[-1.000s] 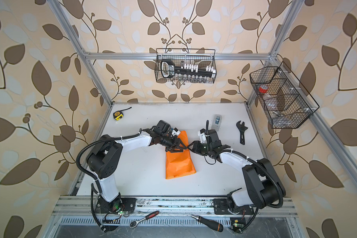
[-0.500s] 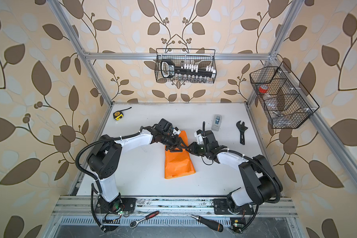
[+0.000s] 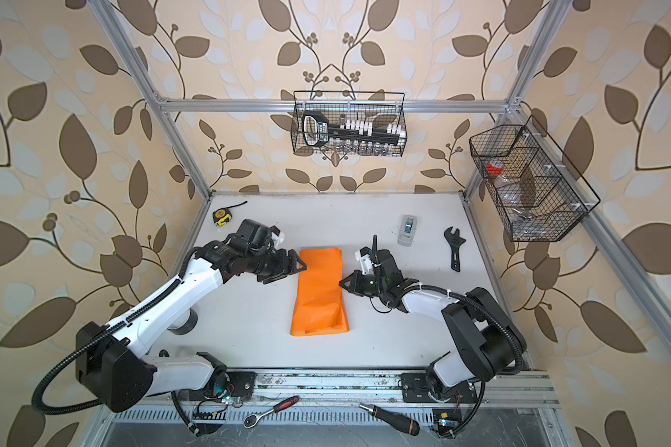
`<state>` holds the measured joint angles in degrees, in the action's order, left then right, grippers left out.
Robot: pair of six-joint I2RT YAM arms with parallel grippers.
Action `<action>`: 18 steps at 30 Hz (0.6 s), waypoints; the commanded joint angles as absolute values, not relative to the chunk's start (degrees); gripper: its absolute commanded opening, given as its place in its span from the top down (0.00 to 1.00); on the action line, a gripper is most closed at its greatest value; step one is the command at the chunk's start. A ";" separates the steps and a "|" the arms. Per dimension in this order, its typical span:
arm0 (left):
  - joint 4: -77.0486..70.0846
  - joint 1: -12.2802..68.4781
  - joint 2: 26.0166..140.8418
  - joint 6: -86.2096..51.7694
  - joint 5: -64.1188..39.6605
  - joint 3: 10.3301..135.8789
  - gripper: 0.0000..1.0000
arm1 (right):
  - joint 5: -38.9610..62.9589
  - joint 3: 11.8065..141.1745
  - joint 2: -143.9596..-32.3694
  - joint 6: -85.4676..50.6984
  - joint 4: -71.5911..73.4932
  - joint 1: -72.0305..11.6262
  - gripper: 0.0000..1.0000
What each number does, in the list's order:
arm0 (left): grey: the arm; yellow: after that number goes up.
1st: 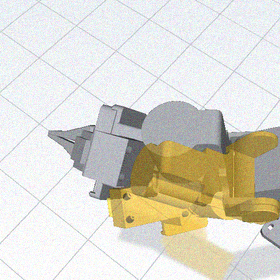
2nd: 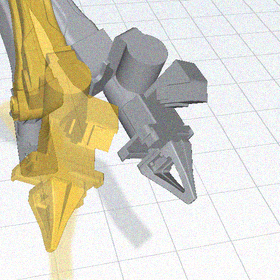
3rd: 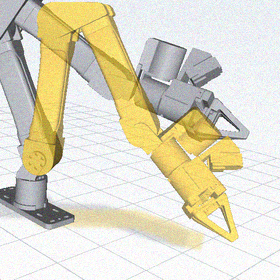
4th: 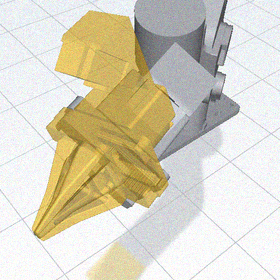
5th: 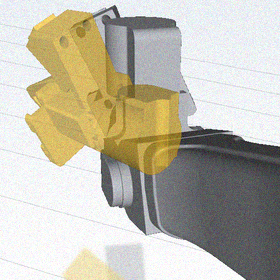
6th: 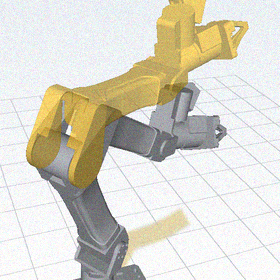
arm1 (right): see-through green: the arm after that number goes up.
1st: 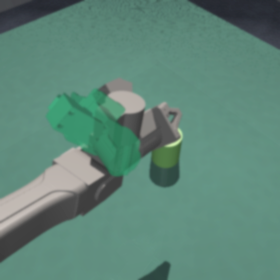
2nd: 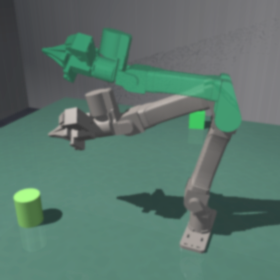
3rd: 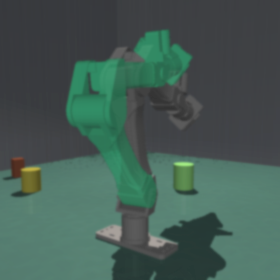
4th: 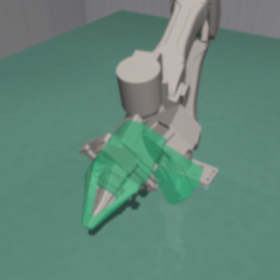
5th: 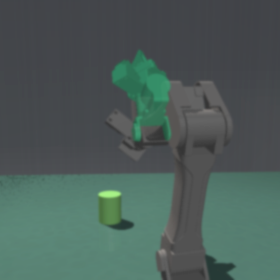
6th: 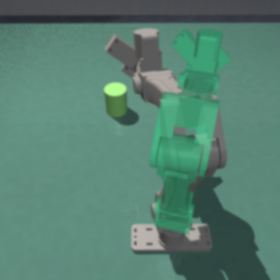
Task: Wrap a gift box in wrapping paper
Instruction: Second fold the wrapping paper around the gift box.
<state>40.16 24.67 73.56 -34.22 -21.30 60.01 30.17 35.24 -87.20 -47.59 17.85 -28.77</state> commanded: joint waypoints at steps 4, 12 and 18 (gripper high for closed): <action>38.44 24.39 79.13 -30.32 -21.28 54.97 0.19 | 31.65 34.40 -90.13 -50.65 20.92 -29.03 0.98; 38.43 24.41 85.41 -27.71 -19.25 57.95 0.18 | 31.39 37.55 -88.64 -47.73 15.50 -27.51 1.00; 38.58 24.43 89.52 -27.16 -17.60 59.39 0.19 | 31.33 39.70 -89.30 -45.73 12.57 -26.47 1.00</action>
